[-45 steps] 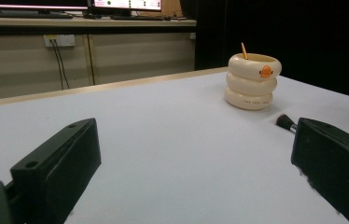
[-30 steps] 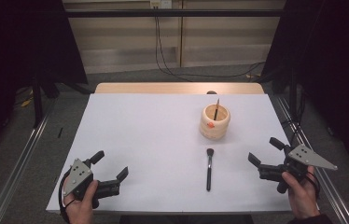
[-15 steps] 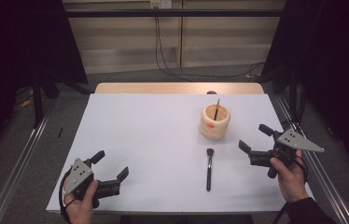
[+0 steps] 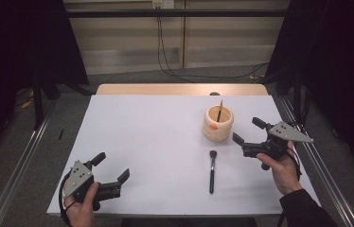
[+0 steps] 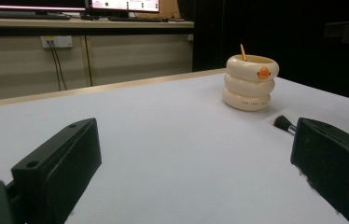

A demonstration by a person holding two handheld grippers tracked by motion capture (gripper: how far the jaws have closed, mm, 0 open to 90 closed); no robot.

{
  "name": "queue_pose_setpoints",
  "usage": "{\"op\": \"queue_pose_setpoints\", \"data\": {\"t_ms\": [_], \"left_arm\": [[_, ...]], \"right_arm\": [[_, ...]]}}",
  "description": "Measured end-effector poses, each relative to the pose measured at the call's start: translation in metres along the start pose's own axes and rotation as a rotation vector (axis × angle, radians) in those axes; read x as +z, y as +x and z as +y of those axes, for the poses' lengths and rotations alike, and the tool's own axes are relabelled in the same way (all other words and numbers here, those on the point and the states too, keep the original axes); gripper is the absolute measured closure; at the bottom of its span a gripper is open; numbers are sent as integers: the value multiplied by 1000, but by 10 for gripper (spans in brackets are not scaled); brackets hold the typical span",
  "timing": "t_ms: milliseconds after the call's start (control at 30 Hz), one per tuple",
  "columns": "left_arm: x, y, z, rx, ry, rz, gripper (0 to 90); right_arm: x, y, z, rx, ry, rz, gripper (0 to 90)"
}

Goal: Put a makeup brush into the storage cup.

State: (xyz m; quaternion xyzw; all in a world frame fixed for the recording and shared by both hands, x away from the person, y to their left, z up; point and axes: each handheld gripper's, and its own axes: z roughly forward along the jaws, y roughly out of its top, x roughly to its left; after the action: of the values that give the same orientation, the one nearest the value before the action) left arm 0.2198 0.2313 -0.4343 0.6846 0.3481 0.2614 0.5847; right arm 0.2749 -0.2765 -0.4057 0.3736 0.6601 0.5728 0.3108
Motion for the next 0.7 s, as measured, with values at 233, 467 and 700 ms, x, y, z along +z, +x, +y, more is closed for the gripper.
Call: {"op": "queue_pose_setpoints", "data": {"t_ms": [233, 467, 700], "left_arm": [[2, -2, 1, 8, 4, 1, 16], [2, -1, 1, 5, 5, 7, 12], [2, -2, 1, 8, 5, 3, 13]], "right_arm": [[3, 2, 5, 11, 30, 26, 50], [8, 1, 12, -1, 118, 38, 76], [15, 3, 18, -10, 236, 95, 89]]}}
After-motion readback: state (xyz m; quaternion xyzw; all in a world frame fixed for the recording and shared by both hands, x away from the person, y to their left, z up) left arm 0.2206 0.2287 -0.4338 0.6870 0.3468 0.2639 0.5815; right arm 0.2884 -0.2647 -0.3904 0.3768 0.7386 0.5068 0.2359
